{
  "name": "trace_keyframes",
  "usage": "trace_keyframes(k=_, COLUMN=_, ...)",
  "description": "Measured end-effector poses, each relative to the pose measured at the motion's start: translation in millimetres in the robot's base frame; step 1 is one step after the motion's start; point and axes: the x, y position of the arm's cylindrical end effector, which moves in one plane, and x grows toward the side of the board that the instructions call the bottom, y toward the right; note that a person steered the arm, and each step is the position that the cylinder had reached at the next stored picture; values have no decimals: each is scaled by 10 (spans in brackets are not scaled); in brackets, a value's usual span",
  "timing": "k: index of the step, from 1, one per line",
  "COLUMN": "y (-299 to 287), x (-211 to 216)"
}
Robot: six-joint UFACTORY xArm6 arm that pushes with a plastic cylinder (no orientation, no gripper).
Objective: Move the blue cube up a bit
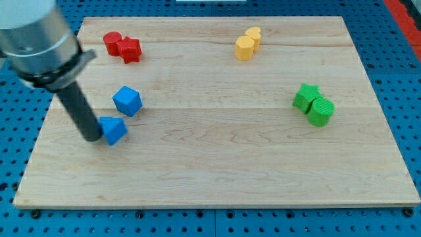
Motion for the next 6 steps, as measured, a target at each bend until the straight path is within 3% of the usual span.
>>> trace_keyframes(k=1, y=-129, x=0)
trace_keyframes(k=2, y=-214, x=-289)
trace_keyframes(k=3, y=220, x=-450)
trace_keyframes(k=6, y=338, x=-644)
